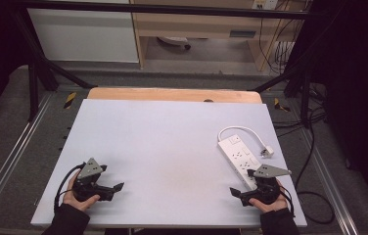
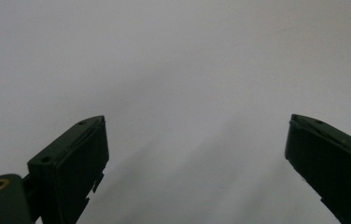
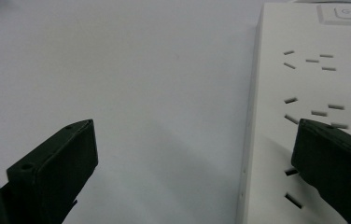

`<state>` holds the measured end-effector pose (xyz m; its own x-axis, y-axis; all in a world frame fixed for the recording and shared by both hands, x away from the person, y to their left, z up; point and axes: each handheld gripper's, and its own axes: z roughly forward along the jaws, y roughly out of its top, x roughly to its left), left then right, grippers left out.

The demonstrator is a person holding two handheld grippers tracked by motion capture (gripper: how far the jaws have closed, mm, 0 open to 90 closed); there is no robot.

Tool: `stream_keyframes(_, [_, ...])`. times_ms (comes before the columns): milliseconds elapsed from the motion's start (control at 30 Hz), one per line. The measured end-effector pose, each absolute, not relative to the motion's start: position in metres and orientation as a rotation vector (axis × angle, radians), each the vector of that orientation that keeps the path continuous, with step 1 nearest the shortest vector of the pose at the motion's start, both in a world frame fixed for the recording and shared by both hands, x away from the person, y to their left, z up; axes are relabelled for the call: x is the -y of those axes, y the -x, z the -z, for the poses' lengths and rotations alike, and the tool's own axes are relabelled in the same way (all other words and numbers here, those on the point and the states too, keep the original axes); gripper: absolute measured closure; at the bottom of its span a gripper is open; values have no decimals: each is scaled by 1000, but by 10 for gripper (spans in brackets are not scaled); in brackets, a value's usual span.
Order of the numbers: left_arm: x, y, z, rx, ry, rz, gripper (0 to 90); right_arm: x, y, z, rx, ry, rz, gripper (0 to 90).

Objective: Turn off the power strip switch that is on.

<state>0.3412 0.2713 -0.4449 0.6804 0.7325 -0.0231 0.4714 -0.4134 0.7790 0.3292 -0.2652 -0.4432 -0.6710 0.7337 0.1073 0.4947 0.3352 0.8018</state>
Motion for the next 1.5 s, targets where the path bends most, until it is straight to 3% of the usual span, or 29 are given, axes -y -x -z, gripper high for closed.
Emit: stream_keyframes(1500, [-272, -341, 446, -934, -2087, -421, 68, 261, -336, 429, -2260, -1103, -1186, 20])
